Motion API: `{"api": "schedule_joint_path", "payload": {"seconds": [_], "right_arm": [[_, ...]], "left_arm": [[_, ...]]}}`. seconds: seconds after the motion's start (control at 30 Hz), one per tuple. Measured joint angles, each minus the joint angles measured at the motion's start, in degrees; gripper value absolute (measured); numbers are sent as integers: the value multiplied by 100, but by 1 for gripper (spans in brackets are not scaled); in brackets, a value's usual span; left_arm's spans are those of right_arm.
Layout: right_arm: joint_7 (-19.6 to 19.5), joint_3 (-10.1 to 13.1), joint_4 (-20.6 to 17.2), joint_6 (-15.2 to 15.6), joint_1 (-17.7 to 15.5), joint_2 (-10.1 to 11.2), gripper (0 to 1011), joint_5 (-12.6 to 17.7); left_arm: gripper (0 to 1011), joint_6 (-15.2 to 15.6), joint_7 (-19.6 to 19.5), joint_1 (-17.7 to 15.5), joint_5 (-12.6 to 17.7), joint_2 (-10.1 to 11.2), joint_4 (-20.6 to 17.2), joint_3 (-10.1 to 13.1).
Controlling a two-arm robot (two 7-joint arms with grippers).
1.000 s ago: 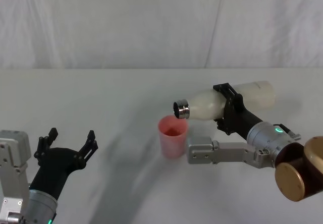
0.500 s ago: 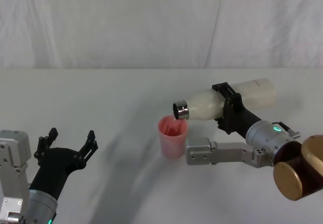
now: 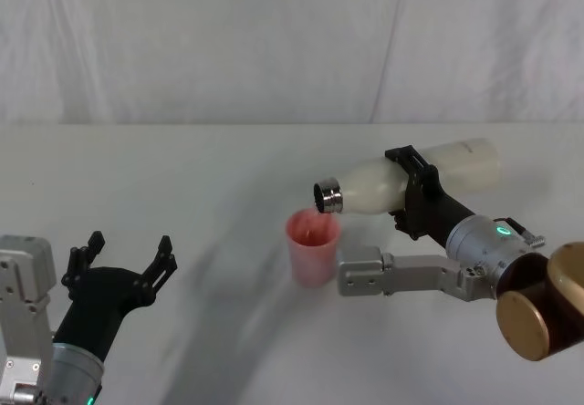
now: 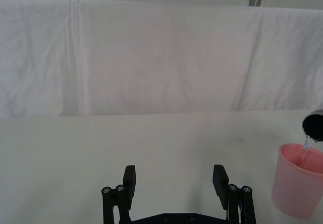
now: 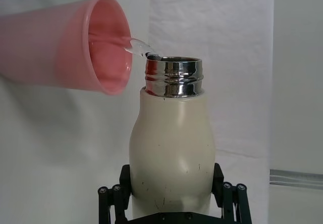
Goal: Grasp the thermos with one hand and pour water into the cup lid.
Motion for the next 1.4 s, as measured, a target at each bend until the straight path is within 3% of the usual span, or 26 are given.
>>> {"api": "schedule_joint_path", "payload": {"seconds": [1.4], "right_arm": [[77,-41,-117,27,19,46,950,-115]], "left_arm": [[1001,0,0,0,0,0,0,0]]}}
